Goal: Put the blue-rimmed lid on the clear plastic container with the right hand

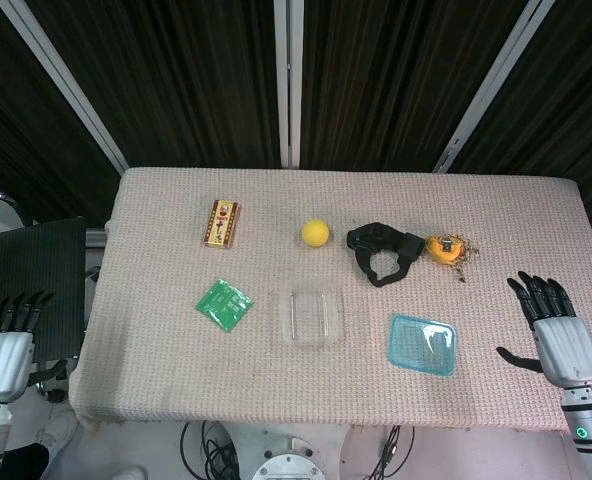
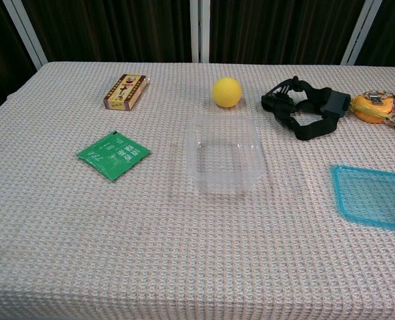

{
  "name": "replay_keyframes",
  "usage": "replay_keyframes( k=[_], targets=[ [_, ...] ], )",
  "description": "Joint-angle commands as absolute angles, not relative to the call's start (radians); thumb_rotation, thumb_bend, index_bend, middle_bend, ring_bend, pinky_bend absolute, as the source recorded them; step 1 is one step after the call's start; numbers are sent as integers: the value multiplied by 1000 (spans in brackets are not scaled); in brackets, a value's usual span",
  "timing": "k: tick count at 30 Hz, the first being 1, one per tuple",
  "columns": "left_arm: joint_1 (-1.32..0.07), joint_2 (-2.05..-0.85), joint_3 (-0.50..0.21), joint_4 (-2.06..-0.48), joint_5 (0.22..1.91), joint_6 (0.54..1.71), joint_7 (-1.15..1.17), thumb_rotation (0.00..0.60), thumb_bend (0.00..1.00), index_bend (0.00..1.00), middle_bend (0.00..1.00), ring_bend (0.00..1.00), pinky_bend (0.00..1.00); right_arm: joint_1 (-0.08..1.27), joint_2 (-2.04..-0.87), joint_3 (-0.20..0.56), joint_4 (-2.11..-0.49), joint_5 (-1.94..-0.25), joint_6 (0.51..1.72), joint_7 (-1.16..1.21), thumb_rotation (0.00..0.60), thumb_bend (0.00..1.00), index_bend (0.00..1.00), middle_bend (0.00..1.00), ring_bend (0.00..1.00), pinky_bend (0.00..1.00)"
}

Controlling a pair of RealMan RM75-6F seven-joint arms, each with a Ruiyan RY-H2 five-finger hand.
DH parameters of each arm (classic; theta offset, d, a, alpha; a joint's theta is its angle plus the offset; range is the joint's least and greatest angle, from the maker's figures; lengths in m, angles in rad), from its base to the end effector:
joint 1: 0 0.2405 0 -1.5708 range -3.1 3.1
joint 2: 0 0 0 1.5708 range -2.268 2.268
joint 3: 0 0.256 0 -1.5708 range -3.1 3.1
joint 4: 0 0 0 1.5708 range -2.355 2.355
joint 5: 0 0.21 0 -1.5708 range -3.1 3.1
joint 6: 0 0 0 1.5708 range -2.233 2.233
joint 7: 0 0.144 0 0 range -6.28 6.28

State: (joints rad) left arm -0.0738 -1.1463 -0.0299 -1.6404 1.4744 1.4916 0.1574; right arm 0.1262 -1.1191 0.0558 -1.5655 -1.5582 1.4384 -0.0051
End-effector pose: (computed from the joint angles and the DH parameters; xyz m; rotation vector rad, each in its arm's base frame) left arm -0.3095 0.1727 0.1471 -1.4031 -0.8551 -0.7992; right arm -0.3072 -0.1955 0.1550 1.4922 -0.8421 0.9012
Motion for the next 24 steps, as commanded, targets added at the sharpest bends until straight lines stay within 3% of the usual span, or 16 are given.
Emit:
replay_keyframes(
  k=[1, 13, 18, 20, 22, 24],
  targets=[
    [-70, -1170, -32, -1611, 1486, 1509, 155, 600, 0, 84, 63, 0, 0, 141, -1121, 60, -1571, -1562, 1422, -11, 600, 1, 0, 19, 0, 0],
    [-64, -1181, -32, -1616, 1504, 1532, 185, 600, 0, 84, 63, 0, 0, 180, -1139, 48, -1569, -1603, 1393, -10, 600, 2, 0, 21, 0, 0],
    [-66, -1184, -30, -1618, 1516, 1533, 184, 600, 0, 85, 63, 0, 0, 258, -1161, 35, -1589, -1659, 1299, 7, 600, 13, 0, 44, 0, 0],
    [-66, -1186, -30, -1618, 1520, 1534, 182, 600, 0, 85, 63, 0, 0, 303, -1173, 39, -1610, -1678, 1249, 19, 600, 96, 0, 75, 0, 0],
    [-67, -1186, -29, -1617, 1523, 1534, 181, 600, 0, 84, 63, 0, 0, 368, -1191, 50, -1642, -1691, 1175, 49, 600, 293, 0, 113, 0, 0],
    [-67, -1187, -30, -1615, 1525, 1535, 178, 600, 0, 84, 63, 0, 0, 442, -1215, 71, -1665, -1688, 1087, 63, 600, 416, 0, 126, 0, 0]
  ],
)
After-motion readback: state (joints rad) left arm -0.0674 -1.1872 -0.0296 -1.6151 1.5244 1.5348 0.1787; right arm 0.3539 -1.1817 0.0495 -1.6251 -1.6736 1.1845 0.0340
